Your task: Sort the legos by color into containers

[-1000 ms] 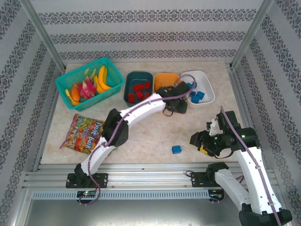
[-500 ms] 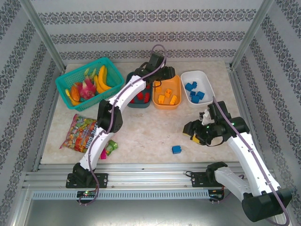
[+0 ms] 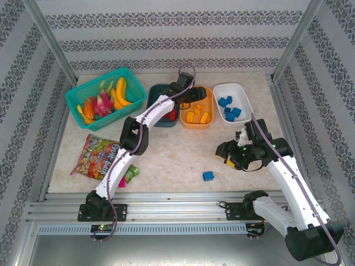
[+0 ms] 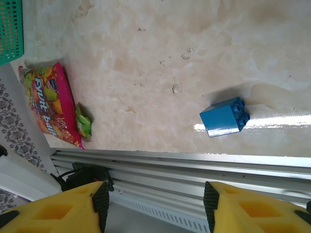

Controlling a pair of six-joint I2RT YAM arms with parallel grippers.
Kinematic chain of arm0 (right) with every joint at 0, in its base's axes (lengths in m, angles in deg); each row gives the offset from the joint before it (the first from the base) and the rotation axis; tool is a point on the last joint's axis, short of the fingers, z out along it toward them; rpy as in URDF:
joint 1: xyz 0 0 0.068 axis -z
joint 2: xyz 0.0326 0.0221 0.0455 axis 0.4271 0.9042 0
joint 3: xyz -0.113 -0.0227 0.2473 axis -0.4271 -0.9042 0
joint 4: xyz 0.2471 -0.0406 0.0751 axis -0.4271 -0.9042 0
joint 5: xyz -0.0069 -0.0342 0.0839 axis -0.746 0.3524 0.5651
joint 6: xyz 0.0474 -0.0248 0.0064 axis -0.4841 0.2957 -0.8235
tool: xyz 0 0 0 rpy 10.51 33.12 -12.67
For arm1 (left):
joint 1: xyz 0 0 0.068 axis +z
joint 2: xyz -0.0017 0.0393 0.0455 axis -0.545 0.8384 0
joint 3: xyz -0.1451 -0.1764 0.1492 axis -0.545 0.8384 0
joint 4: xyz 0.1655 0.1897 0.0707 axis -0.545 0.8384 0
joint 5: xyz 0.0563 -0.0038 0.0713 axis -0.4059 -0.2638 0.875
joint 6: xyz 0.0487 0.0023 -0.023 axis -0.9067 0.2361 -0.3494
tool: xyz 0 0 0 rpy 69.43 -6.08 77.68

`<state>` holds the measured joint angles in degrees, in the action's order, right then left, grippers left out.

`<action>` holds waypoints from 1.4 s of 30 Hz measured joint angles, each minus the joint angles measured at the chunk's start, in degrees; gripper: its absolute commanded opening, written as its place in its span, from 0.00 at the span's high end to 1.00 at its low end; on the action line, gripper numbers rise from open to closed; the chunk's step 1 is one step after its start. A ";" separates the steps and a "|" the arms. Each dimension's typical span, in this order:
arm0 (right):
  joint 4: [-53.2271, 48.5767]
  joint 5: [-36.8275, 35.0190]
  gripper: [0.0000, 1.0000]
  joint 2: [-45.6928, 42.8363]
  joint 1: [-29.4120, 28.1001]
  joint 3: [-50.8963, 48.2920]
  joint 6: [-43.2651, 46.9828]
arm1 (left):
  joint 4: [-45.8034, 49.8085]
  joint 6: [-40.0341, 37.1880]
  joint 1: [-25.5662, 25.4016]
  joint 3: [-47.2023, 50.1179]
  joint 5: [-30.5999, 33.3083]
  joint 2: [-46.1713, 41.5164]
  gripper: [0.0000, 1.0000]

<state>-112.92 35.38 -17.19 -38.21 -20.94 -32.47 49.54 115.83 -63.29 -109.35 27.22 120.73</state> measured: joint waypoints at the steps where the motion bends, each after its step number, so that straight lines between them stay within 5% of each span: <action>1: 0.09 0.00 0.43 0.02 0.00 -0.02 -0.15 | 0.02 0.13 0.00 0.00 0.00 0.00 0.33; 12: -0.26 -3.69 0.43 2.54 -0.87 1.20 0.96 | 1.97 0.46 -0.04 0.00 -1.05 -1.09 0.26; 17: -1.01 -12.02 0.36 6.12 -8.83 3.63 3.13 | 7.41 0.81 -0.15 2.80 -0.13 -9.20 0.18; 21: -0.81 -19.28 0.26 10.84 -17.16 3.63 3.54 | 9.16 0.68 -0.81 16.35 2.12 -25.38 0.15; 27: 2.08 -25.62 0.21 17.97 -26.53 1.57 2.49 | 6.16 0.83 -2.27 49.83 3.58 -54.45 0.14; 34: 6.82 -28.37 0.22 25.66 -31.21 -1.81 1.03 | 6.49 2.10 -4.33 79.52 4.37 -71.38 0.14; 42: 10.95 -30.14 0.35 31.98 -32.72 -4.42 -0.61 | 10.03 1.97 -5.01 87.97 3.69 -81.85 0.11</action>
<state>-101.97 5.24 14.79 -70.93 -25.35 -33.08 59.57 117.80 -68.29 -21.37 30.92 38.87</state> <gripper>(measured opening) 0.676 0.883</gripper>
